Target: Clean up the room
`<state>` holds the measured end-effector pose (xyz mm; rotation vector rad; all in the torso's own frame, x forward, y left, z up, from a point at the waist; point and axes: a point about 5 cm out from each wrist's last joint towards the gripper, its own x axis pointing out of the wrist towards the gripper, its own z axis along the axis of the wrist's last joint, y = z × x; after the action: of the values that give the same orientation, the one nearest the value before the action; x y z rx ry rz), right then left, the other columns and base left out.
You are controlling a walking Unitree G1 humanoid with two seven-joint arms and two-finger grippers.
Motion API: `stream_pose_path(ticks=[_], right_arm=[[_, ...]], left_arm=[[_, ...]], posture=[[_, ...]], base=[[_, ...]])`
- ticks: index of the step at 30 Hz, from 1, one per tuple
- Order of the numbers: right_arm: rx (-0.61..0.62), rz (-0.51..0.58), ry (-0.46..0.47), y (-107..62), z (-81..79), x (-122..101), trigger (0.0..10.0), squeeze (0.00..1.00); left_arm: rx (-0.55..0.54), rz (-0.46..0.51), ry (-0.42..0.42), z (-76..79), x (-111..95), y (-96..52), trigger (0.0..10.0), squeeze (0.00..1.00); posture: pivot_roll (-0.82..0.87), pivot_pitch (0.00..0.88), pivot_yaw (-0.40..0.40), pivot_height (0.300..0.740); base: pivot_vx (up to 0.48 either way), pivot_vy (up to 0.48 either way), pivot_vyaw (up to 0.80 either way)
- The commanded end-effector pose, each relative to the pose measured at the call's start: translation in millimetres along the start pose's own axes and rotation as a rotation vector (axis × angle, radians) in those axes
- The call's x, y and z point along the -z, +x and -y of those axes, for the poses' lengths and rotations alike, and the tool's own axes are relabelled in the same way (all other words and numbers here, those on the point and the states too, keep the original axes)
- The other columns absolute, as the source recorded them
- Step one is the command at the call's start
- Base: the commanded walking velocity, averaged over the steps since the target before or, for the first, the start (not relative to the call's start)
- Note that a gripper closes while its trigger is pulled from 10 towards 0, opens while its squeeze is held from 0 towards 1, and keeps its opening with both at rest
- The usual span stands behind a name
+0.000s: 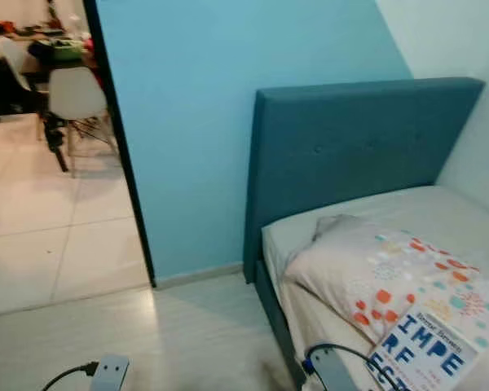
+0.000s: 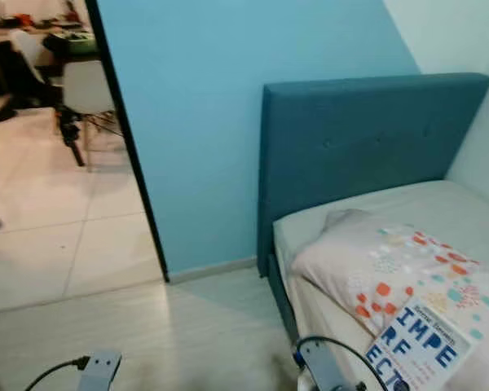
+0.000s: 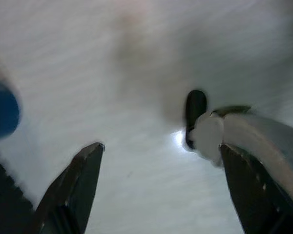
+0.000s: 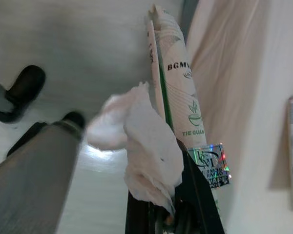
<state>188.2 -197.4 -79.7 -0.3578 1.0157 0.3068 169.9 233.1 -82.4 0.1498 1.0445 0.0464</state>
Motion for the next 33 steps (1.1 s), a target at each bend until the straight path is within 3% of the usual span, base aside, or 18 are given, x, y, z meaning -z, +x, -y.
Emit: stream_pose_path(ticks=[1, 15, 33], right_arm=[[-0.019, -0.042, 0.029, -0.9, -2.2, 9, 10.0, 0.00], [0.013, -0.133, 0.023, -6.5, -3.4, 40, 10.0, 0.00], [0.007, -0.175, 0.005, -9.1, -7.8, 53, 10.0, 0.00]], left_arm=[[0.013, 0.011, 0.024, 1.7, -6, 0.8, 10.0, 0.00], [0.024, 0.019, 0.045, 4.0, -6, 0.9, 10.0, 0.00], [0.041, 0.013, 0.076, 6.1, -8, 1.3, 10.0, 0.00]], posture=[[0.08, 0.000, -0.097, 0.740], [0.07, 0.000, -0.100, 0.740], [0.07, 0.000, -0.106, 0.740]], base=[[0.000, 0.000, 0.00], [0.000, 0.000, 0.00], [0.000, 0.000, 0.78]])
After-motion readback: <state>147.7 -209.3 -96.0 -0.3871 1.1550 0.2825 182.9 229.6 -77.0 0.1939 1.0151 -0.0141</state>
